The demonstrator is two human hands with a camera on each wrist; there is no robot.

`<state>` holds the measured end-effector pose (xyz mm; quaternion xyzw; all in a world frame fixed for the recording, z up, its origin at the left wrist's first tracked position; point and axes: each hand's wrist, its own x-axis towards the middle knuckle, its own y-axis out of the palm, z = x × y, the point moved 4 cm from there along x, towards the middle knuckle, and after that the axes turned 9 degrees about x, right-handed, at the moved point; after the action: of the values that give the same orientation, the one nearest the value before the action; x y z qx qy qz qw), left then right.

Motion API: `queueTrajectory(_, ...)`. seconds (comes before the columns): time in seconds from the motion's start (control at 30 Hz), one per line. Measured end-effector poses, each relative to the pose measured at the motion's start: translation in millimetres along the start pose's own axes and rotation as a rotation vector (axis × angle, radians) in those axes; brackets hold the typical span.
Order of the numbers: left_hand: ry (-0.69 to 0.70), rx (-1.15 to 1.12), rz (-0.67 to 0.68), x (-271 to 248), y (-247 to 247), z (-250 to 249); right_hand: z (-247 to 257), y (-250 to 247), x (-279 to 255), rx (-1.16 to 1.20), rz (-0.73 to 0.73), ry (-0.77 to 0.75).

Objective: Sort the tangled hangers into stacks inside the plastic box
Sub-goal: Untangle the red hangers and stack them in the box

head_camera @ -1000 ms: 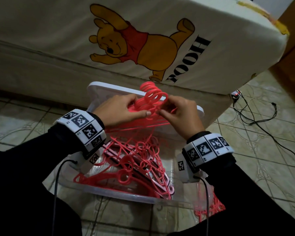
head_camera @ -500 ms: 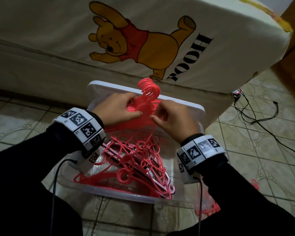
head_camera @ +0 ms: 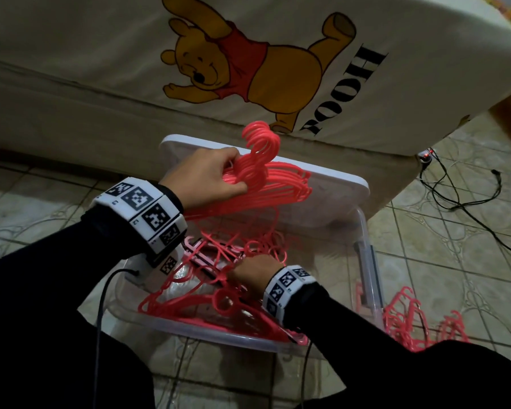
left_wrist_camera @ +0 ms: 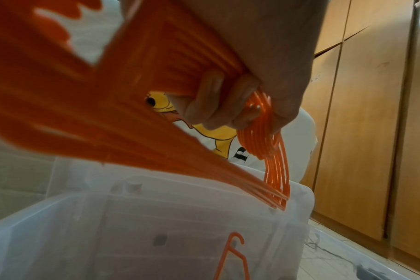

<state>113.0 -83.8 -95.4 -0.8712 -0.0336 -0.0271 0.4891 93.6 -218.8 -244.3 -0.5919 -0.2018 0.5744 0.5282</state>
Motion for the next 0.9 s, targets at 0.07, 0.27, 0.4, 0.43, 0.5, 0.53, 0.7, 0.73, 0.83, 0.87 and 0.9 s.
queueTrajectory(0.07,-0.004,-0.003,-0.003,0,-1,2,3,6,3,-0.002,0.008,-0.007)
queueTrajectory(0.27,-0.001,-0.004,-0.022,1,-1,7,12,4,8,0.003,-0.028,-0.018)
queueTrajectory(0.4,-0.004,-0.015,-0.018,2,-2,11,13,-12,14,-0.025,-0.046,0.005)
queueTrajectory(0.43,-0.003,-0.013,-0.012,2,-3,11,11,-16,14,-0.038,-0.050,0.022)
queueTrajectory(0.5,0.002,-0.014,-0.009,2,-2,11,5,-27,12,-0.044,-0.079,0.050)
queueTrajectory(0.53,0.004,-0.014,-0.012,2,-2,11,2,-33,10,-0.027,-0.107,0.061)
queueTrajectory(0.7,0.013,0.003,-0.062,3,-5,12,-18,-63,-8,0.162,-0.283,0.113)
queueTrajectory(0.73,0.014,0.013,-0.072,3,-7,13,-21,-69,-13,0.195,-0.322,0.107)
queueTrajectory(0.83,0.022,0.033,-0.098,5,-9,14,-33,-87,-30,0.296,-0.456,0.072)
queueTrajectory(0.87,0.027,0.037,-0.103,5,-10,14,-36,-92,-34,0.307,-0.477,0.070)
queueTrajectory(0.9,0.034,0.042,-0.110,5,-10,14,-38,-97,-39,0.308,-0.494,0.068)
